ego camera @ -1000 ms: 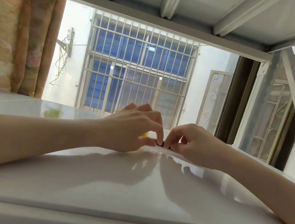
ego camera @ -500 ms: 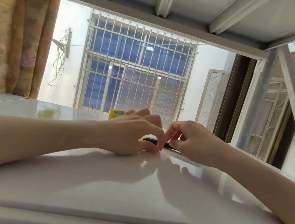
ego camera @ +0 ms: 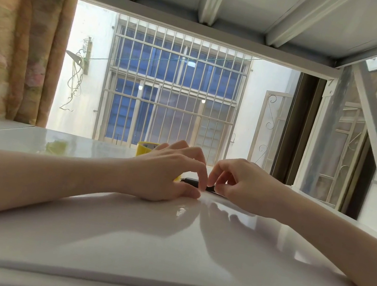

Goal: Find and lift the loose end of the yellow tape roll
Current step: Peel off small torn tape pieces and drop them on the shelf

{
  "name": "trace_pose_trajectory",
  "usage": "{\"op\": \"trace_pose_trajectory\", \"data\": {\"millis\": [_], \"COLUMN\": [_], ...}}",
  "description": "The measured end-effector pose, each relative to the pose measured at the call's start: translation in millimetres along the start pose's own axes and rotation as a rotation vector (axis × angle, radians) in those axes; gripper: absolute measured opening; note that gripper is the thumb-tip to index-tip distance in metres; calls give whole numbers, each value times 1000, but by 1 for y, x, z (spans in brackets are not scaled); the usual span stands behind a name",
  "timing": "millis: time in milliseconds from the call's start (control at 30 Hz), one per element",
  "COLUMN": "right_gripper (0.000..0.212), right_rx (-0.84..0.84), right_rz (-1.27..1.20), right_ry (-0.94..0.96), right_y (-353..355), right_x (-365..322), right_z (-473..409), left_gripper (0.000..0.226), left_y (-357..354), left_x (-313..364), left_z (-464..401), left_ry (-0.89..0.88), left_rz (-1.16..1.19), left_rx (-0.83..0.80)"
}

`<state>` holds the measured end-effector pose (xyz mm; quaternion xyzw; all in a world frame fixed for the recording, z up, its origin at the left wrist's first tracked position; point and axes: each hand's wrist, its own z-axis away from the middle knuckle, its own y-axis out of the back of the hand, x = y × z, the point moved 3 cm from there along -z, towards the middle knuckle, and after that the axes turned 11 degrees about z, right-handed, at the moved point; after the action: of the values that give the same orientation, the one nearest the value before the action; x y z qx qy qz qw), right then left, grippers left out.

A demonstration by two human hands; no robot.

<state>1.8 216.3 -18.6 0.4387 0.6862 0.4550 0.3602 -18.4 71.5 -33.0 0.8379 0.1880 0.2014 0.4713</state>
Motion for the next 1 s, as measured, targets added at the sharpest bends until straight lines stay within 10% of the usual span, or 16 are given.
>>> {"op": "trace_pose_trajectory", "data": {"millis": [1000], "right_gripper": [15], "right_rx": [-120], "right_rz": [-141], "right_ry": [17], "right_y": [-6], "right_x": [-7], "right_z": [2], "left_gripper": [22], "left_y": [-4], "left_x": [-1], "left_z": [-9], "left_ry": [-2], "left_rz": [-32], "left_rx": [-132]}}
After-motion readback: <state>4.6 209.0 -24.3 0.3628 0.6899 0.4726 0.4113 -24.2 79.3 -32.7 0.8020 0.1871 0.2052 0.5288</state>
